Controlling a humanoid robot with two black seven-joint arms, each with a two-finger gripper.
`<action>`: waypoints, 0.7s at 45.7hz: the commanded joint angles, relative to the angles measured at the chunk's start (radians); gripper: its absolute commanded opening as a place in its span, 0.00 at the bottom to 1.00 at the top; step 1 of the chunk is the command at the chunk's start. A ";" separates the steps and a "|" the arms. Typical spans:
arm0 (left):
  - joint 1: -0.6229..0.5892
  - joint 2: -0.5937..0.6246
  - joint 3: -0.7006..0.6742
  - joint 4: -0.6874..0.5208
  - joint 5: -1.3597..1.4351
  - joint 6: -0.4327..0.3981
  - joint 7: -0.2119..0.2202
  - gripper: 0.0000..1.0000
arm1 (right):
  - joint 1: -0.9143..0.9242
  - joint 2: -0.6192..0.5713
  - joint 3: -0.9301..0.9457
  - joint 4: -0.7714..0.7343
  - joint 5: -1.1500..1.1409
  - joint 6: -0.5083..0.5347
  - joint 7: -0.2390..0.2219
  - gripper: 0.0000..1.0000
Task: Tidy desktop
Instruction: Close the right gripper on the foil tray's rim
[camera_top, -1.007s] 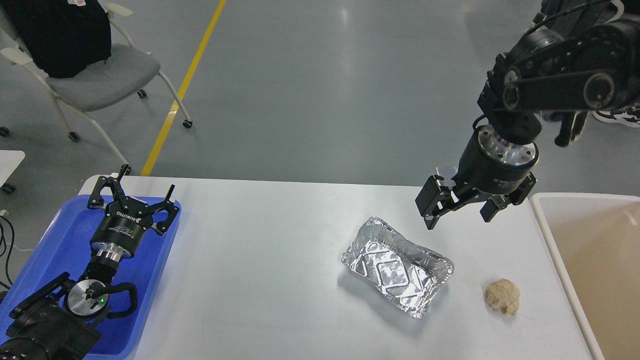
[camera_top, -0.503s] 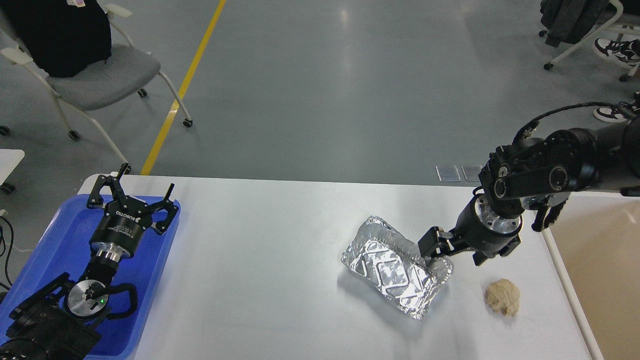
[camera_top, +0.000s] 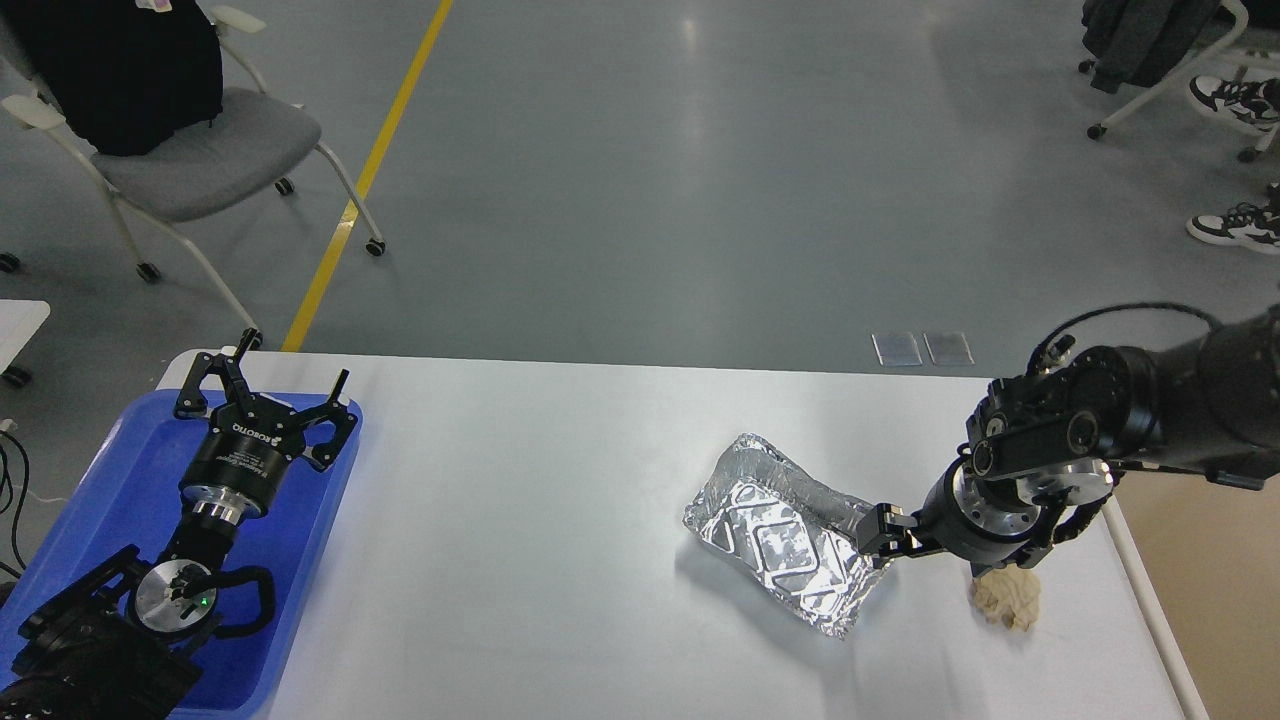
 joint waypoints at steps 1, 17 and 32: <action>0.000 0.000 0.000 0.000 0.000 0.000 0.000 0.99 | -0.083 -0.014 0.038 -0.011 0.059 -0.127 -0.063 0.99; -0.001 0.000 0.000 0.000 0.000 0.000 0.002 0.99 | -0.133 0.012 0.104 -0.076 0.131 -0.176 -0.068 0.99; 0.000 0.000 0.000 0.000 0.000 0.000 0.000 0.99 | -0.192 0.040 0.131 -0.140 0.130 -0.181 -0.060 0.99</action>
